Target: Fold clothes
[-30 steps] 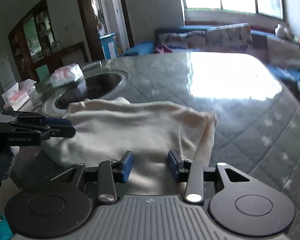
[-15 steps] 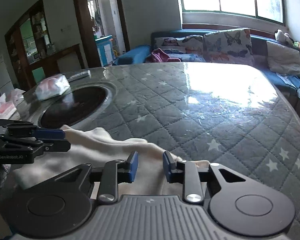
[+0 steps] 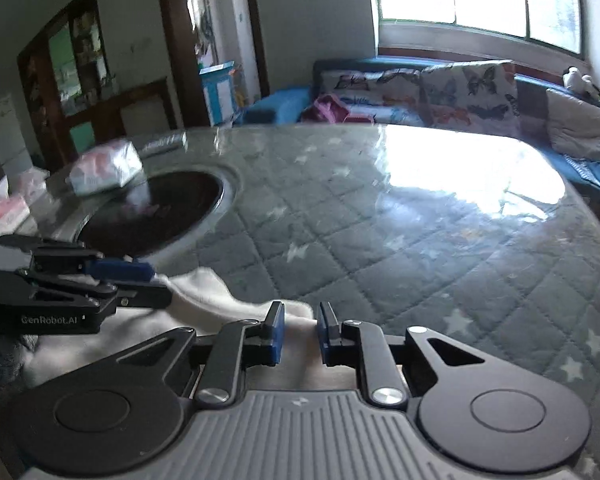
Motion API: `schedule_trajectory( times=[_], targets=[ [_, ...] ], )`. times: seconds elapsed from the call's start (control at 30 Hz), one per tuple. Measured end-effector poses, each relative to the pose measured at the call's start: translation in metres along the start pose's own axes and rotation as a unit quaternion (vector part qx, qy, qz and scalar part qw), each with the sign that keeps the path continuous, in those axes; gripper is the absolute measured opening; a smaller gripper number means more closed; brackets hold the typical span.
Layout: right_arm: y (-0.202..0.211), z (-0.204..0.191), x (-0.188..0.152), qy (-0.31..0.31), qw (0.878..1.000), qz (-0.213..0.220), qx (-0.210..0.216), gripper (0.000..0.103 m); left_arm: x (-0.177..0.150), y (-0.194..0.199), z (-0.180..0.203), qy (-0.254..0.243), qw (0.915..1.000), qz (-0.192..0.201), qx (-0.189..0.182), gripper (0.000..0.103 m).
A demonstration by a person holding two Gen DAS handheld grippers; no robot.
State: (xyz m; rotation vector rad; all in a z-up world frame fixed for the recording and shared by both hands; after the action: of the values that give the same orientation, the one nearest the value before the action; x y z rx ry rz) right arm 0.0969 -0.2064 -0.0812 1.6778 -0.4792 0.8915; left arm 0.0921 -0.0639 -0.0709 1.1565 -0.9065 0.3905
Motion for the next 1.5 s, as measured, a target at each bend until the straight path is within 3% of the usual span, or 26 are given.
schedule_trajectory(
  times=[0.27, 0.53, 0.7, 0.87, 1.1, 1.43, 1.5],
  targets=[
    [0.020, -0.018, 0.007, 0.043, 0.999, 0.017, -0.008, 0.023, 0.002, 0.023, -0.020, 0.025, 0.9994, 0.016, 0.015, 0.038],
    [0.047, -0.076, -0.004, 0.109, 0.993, 0.019, 0.048, 0.035, -0.020, 0.054, -0.030, 0.020, 0.9993, 0.021, 0.021, 0.038],
    [0.055, -0.115, -0.020, 0.157, 0.984, 0.009, 0.082, 0.037, -0.031, 0.052, -0.038, 0.019, 0.9985, 0.018, 0.047, 0.038],
    [0.058, -0.148, -0.031, 0.198, 0.973, 0.001, 0.115, 0.043, -0.027, 0.063, -0.050, 0.052, 0.9968, 0.028, 0.054, 0.039],
    [0.051, -0.199, -0.051, 0.279, 0.948, -0.009, 0.152, 0.046, -0.030, 0.084, -0.064, 0.105, 0.9926, 0.030, 0.052, 0.043],
    [0.031, -0.225, -0.068, 0.360, 0.926, -0.016, 0.117, 0.046, -0.042, 0.100, -0.071, 0.194, 0.9804, 0.019, 0.024, 0.053],
    [0.030, -0.226, -0.069, 0.364, 0.925, -0.012, 0.110, 0.039, -0.043, 0.100, -0.070, 0.216, 0.9761, 0.016, 0.015, 0.053]
  ],
)
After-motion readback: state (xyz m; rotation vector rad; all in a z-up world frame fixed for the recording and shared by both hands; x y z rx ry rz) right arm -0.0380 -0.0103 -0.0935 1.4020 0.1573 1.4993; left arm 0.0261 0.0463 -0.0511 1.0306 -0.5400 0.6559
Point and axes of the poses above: each gripper's, at about its wrist camera, not at the fingertips, and y roughly against the way its jaws point, z to its right, x to its top, the point moved 9 cm from there along -y, roughly the way its jaws point, and after that the axes turned 1 degree about y, right-handed, at the moved point
